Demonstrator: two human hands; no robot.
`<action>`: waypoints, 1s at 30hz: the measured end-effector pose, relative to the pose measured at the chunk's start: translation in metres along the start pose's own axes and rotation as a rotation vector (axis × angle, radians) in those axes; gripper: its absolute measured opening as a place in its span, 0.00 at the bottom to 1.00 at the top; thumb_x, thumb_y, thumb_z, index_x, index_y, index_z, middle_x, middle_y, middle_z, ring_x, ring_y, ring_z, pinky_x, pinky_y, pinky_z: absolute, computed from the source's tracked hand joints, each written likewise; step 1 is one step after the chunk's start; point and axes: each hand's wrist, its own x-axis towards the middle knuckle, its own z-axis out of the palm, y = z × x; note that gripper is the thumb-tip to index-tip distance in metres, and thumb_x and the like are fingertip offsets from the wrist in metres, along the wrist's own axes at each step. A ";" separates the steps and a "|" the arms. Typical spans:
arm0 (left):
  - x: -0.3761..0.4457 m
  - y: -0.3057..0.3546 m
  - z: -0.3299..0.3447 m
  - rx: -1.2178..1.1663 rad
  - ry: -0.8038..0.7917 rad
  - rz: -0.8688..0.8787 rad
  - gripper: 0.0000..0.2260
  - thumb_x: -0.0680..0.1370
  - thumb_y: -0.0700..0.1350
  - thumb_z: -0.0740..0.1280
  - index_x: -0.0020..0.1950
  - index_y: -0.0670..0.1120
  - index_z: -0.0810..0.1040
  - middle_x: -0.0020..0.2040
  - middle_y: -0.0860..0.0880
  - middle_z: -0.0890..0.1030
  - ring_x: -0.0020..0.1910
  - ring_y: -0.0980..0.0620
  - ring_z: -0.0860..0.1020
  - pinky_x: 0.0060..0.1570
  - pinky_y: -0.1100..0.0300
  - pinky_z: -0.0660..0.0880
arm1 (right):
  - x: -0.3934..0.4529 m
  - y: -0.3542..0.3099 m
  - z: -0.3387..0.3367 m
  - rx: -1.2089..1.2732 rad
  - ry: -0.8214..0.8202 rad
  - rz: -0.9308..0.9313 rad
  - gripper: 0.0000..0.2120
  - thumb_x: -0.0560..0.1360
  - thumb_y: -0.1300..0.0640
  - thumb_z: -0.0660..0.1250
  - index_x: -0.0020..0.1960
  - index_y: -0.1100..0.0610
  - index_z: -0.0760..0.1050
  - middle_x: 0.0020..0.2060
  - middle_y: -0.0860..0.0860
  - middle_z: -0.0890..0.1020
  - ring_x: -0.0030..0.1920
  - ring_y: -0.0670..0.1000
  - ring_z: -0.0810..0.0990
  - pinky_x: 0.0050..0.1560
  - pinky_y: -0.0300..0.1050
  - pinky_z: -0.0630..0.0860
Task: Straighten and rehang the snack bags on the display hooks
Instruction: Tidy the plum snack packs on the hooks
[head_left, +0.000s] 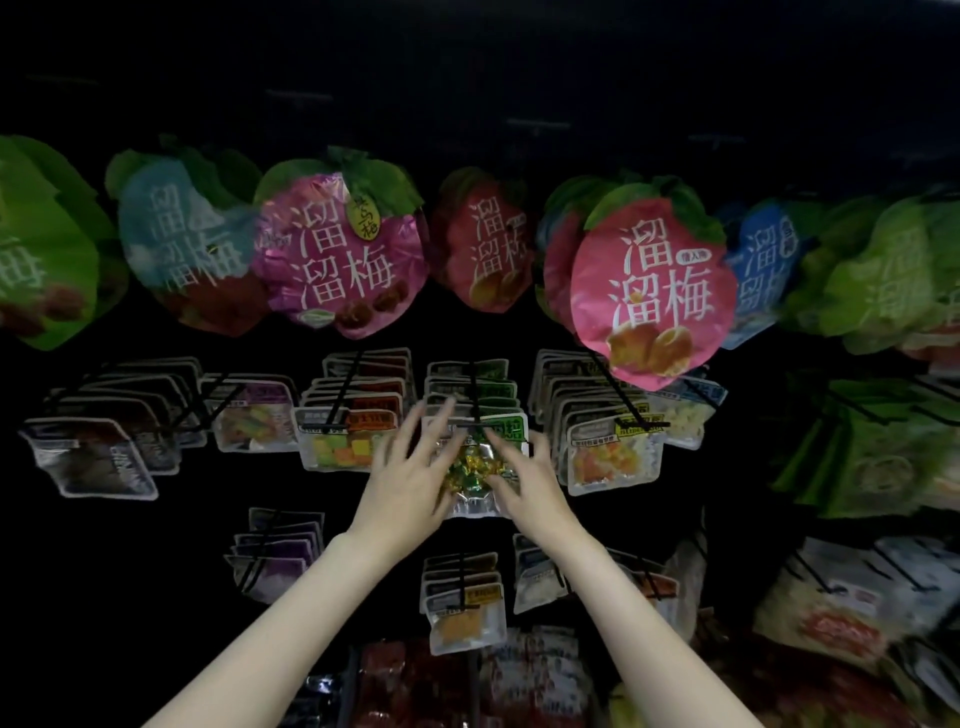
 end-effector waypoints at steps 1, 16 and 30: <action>0.001 0.000 0.003 0.045 -0.028 0.030 0.33 0.64 0.49 0.75 0.68 0.46 0.71 0.72 0.45 0.66 0.71 0.42 0.59 0.59 0.40 0.69 | 0.001 0.002 0.000 -0.001 -0.007 0.004 0.26 0.79 0.60 0.60 0.74 0.46 0.59 0.71 0.51 0.53 0.72 0.51 0.59 0.61 0.28 0.53; 0.026 0.027 -0.069 -0.656 0.441 -0.060 0.16 0.77 0.35 0.60 0.64 0.43 0.72 0.57 0.50 0.72 0.44 0.53 0.74 0.45 0.63 0.70 | -0.037 -0.034 -0.086 -0.172 0.656 -0.443 0.12 0.73 0.70 0.63 0.53 0.61 0.79 0.53 0.54 0.74 0.54 0.43 0.71 0.58 0.29 0.68; 0.104 0.117 -0.128 -1.111 0.408 0.021 0.36 0.76 0.43 0.67 0.76 0.54 0.48 0.71 0.54 0.65 0.67 0.60 0.67 0.65 0.65 0.67 | -0.018 -0.039 -0.187 0.053 0.657 -0.195 0.44 0.67 0.56 0.76 0.75 0.50 0.54 0.62 0.49 0.62 0.61 0.44 0.64 0.63 0.29 0.59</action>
